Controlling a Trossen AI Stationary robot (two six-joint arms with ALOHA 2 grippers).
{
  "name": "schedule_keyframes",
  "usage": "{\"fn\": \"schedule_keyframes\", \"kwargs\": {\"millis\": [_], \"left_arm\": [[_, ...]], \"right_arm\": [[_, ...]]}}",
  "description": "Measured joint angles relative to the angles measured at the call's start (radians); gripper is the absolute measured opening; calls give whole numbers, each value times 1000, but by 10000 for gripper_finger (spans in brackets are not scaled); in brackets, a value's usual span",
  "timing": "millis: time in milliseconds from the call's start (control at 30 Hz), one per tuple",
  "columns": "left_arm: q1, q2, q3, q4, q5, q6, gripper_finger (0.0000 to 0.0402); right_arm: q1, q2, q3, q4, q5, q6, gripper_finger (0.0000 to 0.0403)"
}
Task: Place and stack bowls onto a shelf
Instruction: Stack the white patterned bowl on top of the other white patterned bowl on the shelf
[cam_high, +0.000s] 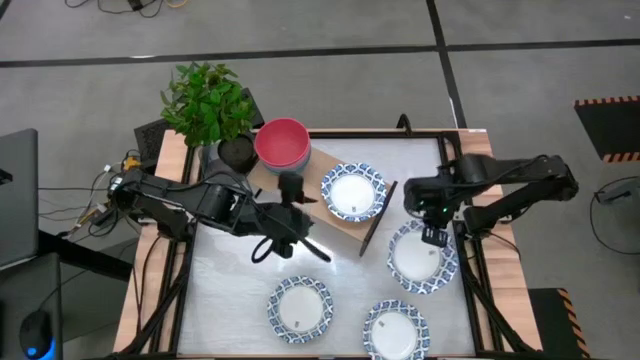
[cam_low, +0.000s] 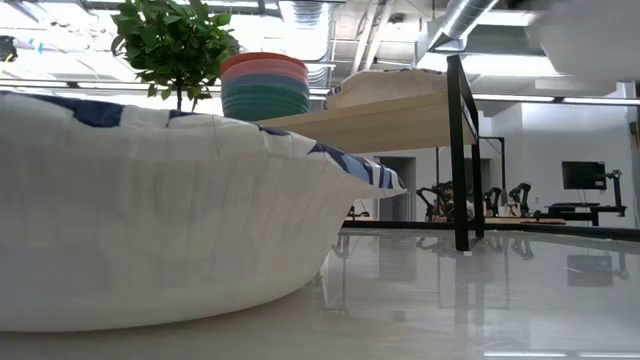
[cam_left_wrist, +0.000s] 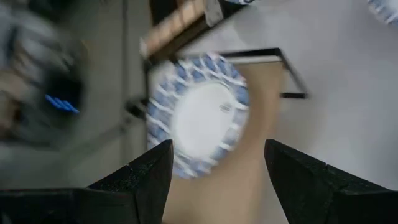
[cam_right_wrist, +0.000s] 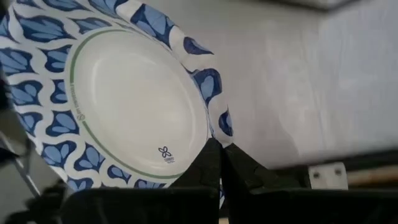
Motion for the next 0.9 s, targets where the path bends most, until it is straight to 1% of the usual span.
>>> {"fn": "schedule_keyframes", "kwargs": {"millis": [133, 200, 267, 367, 467, 533, 567, 633, 667, 733, 833, 900], "left_arm": [[10, 9, 0, 124, -64, 353, 238], [13, 10, 0, 180, -72, 492, 238], [19, 18, 0, 257, -71, 600, 238], [21, 25, 0, 316, -70, 729, 238], [31, 35, 0, 358, -25, 836, 238], [38, 45, 0, 367, -22, 880, 238], [44, 55, 0, 390, -23, 878, 238], [49, 61, -1, 410, -44, 785, 238], [50, 61, -2, 424, -64, 696, 238], [58, 59, -1, 488, -114, 463, 238], [67, 45, 0, 541, -232, 3, 238], [75, 25, -1, 537, -271, -356, 238]], "right_arm": [[-19, -3, 133, 3, -1, -2, 21], [-42, -2, 187, 9, 4, -2, 21], [-74, -2, 228, 25, 8, -3, 21], [-127, -2, 269, 52, 8, -29, 21], [-185, -2, 283, 84, 8, -63, 21], [-218, -2, 283, 105, 9, -82, 21], [-233, -1, 283, 113, 13, -90, 21], [-261, -1, 283, 126, 35, -93, 21], [-271, -2, 283, 132, 51, -94, 21], [-284, -2, 283, 146, 91, -95, 21], [-301, -2, 283, 173, 139, -96, 21], [-310, -2, 283, 192, 169, -94, 21]]}}
